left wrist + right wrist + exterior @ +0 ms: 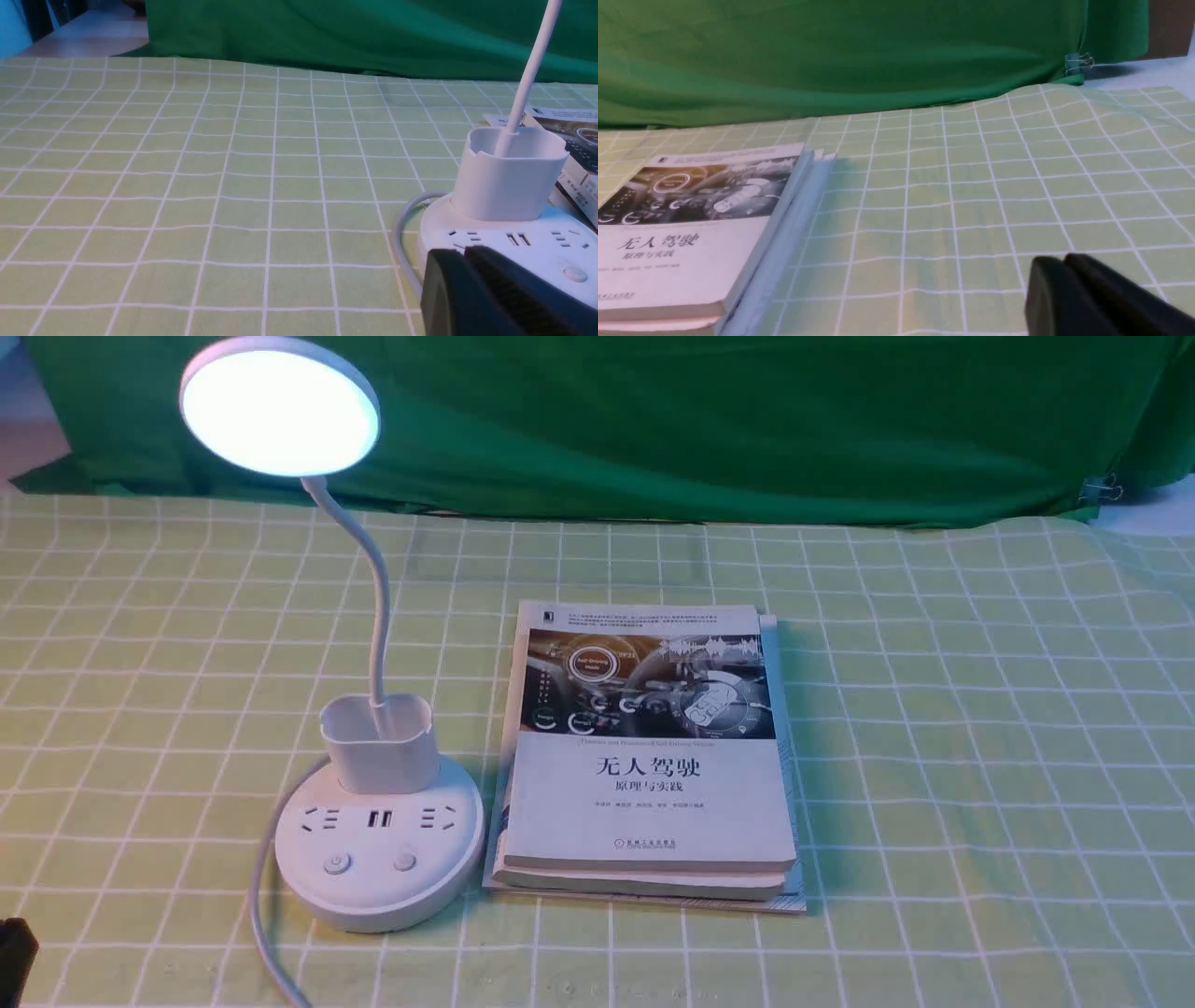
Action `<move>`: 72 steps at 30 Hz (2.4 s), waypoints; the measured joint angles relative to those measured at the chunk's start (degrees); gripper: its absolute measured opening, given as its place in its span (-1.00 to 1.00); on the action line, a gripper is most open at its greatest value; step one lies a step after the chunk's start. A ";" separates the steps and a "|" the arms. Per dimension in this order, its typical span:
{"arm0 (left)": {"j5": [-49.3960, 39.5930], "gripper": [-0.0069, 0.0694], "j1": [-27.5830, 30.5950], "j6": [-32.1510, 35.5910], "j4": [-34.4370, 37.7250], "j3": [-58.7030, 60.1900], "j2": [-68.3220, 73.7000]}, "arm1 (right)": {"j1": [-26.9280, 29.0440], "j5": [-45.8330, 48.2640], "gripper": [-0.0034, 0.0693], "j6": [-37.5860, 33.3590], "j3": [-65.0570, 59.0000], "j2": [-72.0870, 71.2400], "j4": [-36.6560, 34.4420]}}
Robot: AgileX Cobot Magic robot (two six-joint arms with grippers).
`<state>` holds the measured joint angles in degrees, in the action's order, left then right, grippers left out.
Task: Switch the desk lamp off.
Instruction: Use the left arm to press the button switch on the lamp holder
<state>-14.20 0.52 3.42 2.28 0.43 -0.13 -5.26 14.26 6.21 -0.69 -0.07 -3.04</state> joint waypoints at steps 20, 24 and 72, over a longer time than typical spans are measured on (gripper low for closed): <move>19.43 -0.80 0.00 -10.84 19.93 0.00 0.00 | 0.00 0.04 -0.83 -0.02 0.00 0.00 0.00; 16.94 -0.80 -0.06 -13.48 21.24 -1.55 0.34 | 0.00 0.04 -0.83 -0.02 0.00 0.00 0.00; -34.74 -0.80 -21.99 -0.43 3.60 -64.63 101.82 | 0.00 -0.08 -0.83 0.00 0.00 0.00 0.00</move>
<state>-48.94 -21.48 2.99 5.88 -64.20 101.68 -5.26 14.19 6.20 -0.69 -0.07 -3.04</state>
